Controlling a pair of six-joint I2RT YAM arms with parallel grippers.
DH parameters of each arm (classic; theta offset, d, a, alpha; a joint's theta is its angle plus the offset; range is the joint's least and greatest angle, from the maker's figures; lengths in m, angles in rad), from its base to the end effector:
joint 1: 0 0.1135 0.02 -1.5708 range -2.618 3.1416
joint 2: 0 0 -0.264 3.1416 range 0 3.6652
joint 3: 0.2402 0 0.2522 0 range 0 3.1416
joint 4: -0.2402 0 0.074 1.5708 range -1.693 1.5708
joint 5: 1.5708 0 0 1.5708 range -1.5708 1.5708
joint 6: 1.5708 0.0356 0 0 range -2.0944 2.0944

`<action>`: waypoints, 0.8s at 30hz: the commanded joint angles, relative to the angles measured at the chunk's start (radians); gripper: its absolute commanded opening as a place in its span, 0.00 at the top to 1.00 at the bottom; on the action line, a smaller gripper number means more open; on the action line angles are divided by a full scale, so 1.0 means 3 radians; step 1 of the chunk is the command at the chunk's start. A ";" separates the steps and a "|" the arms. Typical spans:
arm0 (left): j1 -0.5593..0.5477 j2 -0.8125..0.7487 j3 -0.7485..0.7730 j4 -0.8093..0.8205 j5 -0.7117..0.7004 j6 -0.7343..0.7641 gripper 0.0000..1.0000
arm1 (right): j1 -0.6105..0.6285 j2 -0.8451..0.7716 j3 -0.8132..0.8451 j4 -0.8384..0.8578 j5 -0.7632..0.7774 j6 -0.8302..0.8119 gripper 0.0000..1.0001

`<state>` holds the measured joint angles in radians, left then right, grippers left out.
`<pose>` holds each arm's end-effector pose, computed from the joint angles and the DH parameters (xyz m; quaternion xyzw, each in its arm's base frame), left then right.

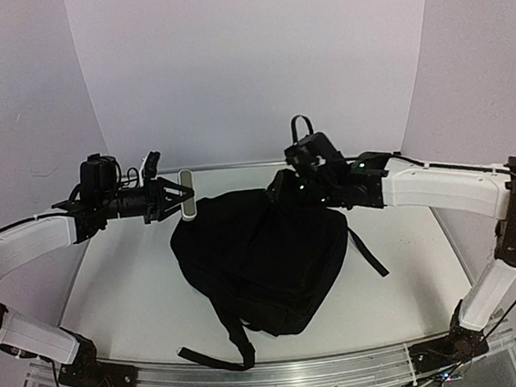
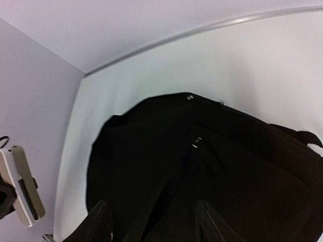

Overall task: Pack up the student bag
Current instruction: Pick up the stationery from the center of the board, then place the stationery in the student bag.

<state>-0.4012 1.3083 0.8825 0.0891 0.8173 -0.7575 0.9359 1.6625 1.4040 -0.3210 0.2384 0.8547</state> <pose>0.2589 -0.1380 0.2894 0.0937 0.7773 -0.5619 0.2669 0.2364 0.3068 0.3123 0.0211 0.8750 0.3031 0.3769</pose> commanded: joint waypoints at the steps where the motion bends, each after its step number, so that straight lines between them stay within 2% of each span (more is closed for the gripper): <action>1: 0.0092 -0.0079 -0.0046 -0.0156 -0.0066 0.0183 1.00 | 0.0182 0.0458 0.0424 -0.0930 0.0375 0.0222 0.47; 8: 0.0130 -0.0174 -0.0069 -0.0276 -0.0088 0.0335 1.00 | 0.0289 0.0916 0.0824 -0.1243 0.0497 0.0336 0.38; 18: 0.0156 -0.0342 -0.0181 -0.0361 -0.0060 0.0375 1.00 | 0.0316 0.1618 0.1467 -0.1565 0.0682 0.0334 0.31; 22: 0.0161 -0.0410 -0.0214 -0.0409 -0.0072 0.0399 1.00 | 0.0339 0.1906 0.1767 -0.2099 0.0976 0.0404 0.34; 24: 0.0165 -0.0442 -0.0224 -0.0445 -0.0095 0.0418 1.00 | 0.0354 0.1965 0.1837 -0.2281 0.1096 0.0462 0.44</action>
<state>-0.3588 1.2251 0.8184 -0.0459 0.7892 -0.6599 1.0314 2.2013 1.8927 -0.8215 0.4595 0.9542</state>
